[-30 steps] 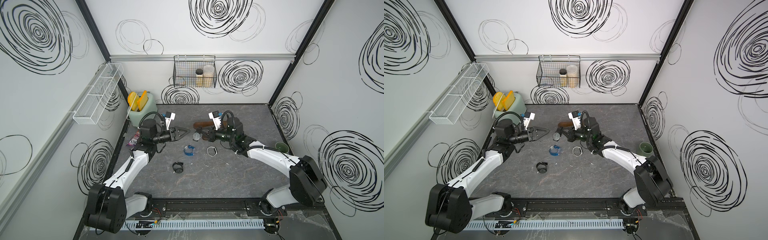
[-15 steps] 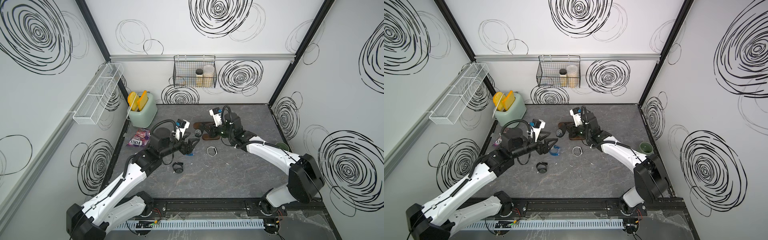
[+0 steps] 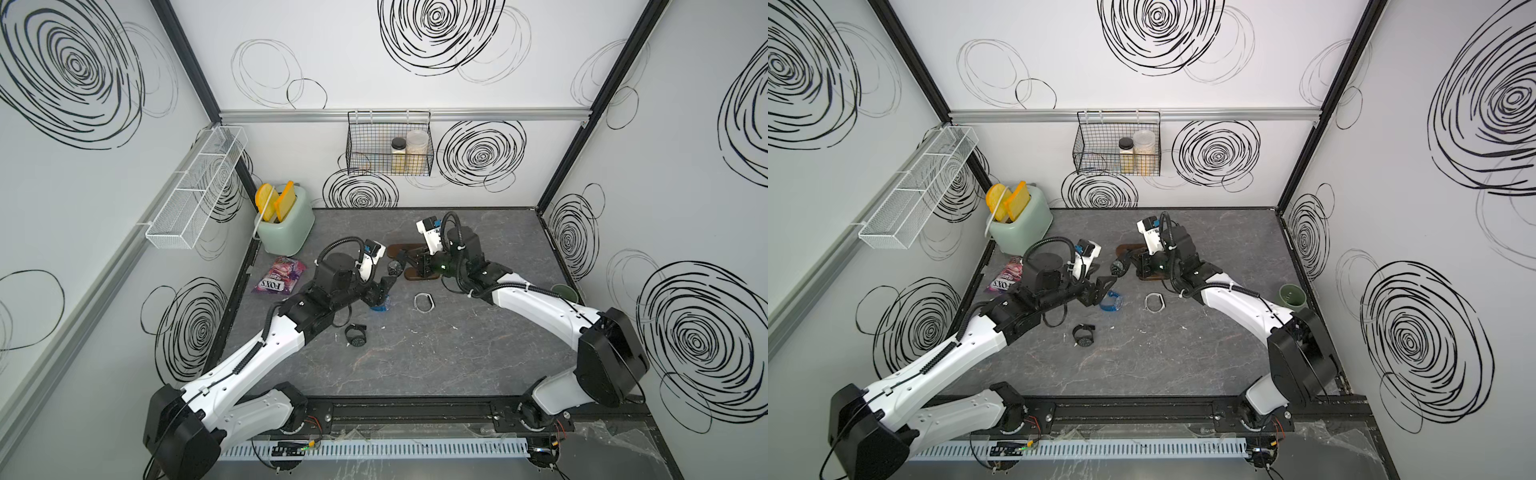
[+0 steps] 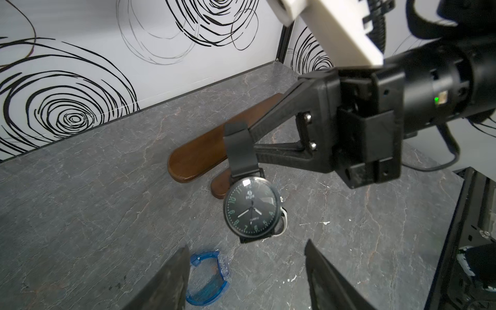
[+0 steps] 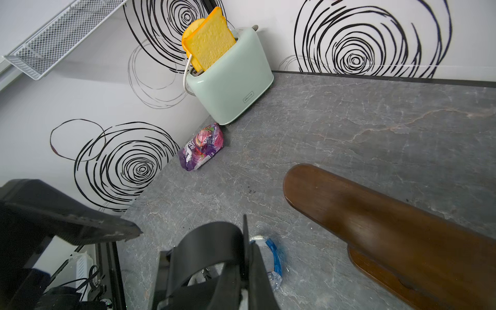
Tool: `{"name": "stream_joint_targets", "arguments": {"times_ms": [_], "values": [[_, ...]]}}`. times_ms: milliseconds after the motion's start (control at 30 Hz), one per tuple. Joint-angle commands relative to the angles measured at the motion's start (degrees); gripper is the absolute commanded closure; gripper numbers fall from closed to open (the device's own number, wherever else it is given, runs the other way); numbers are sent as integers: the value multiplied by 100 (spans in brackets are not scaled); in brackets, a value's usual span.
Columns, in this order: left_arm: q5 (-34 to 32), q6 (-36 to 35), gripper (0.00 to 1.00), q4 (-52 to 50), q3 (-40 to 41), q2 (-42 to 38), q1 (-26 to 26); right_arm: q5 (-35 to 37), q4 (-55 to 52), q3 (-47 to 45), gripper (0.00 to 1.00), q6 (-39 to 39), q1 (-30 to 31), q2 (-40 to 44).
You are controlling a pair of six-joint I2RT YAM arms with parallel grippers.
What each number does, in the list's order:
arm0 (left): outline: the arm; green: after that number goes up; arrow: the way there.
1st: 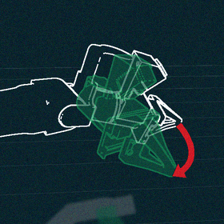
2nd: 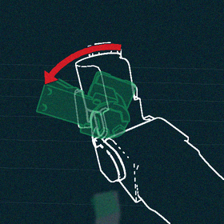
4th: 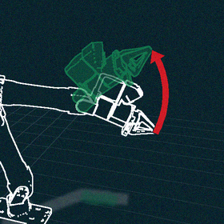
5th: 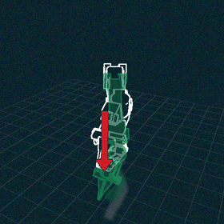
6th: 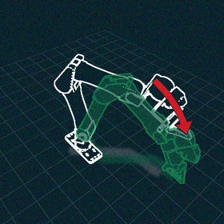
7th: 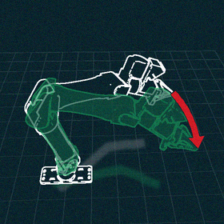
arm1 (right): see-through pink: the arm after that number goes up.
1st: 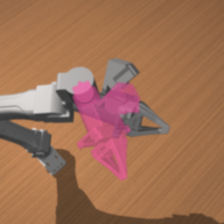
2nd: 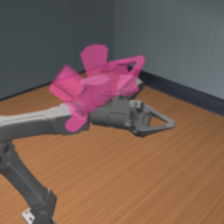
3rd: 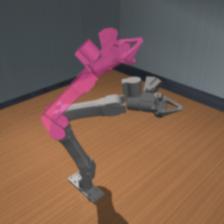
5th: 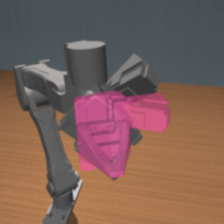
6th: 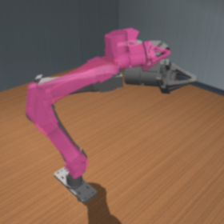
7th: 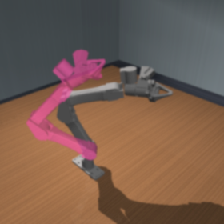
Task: Place watch on stand
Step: Pick up the watch at the center of the board.
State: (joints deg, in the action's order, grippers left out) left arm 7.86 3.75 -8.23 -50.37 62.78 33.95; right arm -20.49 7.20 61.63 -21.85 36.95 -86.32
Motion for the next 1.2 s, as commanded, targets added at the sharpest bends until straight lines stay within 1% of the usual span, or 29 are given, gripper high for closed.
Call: {"name": "stream_joint_targets", "arguments": {"times_ms": [0,367,700,1167], "values": [[-77,-138,29,129,-274,126,41,-17,27,104,100,75,43,96],[0,40,29,357,-403,514,48,-33,-17,120,100,180,50,117],[11,213,30,501,-535,690,63,-13,-26,122,100,226,51,99],[-1,392,32,383,-676,961,80,35,-20,160,100,242,51,72]]}}
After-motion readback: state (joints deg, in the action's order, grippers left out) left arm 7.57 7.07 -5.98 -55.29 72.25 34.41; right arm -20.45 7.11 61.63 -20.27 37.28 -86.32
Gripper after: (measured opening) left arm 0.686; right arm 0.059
